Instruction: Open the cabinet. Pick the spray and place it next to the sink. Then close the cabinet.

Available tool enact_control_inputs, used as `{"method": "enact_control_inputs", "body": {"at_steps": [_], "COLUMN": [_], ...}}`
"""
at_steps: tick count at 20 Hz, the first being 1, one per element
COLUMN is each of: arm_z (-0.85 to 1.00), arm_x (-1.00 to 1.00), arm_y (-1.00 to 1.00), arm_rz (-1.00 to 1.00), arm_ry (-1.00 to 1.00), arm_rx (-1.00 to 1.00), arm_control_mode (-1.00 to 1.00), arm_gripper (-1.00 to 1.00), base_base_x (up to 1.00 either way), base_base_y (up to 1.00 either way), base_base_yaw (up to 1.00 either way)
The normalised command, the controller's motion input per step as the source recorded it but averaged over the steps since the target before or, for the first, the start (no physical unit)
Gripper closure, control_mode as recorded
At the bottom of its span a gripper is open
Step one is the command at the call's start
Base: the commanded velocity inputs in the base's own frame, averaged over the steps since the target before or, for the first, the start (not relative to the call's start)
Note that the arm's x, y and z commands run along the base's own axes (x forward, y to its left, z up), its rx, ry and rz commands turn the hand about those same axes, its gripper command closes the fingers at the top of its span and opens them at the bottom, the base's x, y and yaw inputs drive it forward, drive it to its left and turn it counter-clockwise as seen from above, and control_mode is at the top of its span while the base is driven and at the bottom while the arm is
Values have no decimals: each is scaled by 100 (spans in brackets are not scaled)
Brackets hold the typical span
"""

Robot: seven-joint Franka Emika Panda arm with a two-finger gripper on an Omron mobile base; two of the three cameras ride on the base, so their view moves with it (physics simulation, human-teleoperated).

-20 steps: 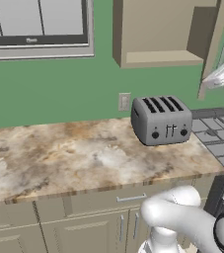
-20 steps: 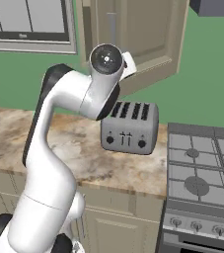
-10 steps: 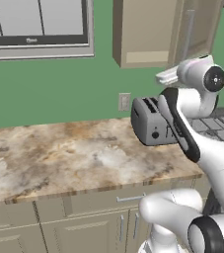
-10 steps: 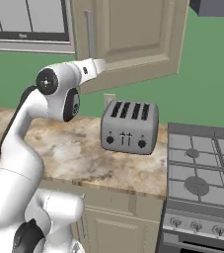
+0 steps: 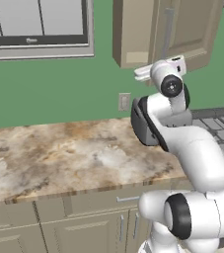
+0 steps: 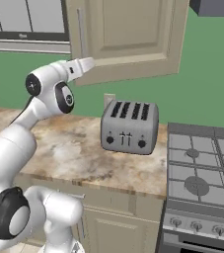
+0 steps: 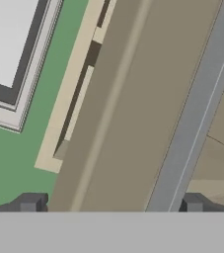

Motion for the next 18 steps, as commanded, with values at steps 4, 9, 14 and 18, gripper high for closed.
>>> {"method": "enact_control_inputs", "body": {"at_steps": [4, 9, 14, 18], "arm_z": [9, 4, 22, 31], "arm_x": [36, 34, 19, 15], "arm_y": [23, 10, 0, 0], "arm_rz": [0, 3, 14, 23], "arm_ry": [-1, 0, 0, 3], "arm_rx": [0, 0, 0, 0], "arm_control_mode": [-100, -100, -100, -100], "arm_gripper": [-100, -100, -100, -100], "base_base_x": [0, 0, 0, 0], "base_base_y": [0, 0, 0, 0], "base_base_yaw": [0, 0, 0, 0]}}
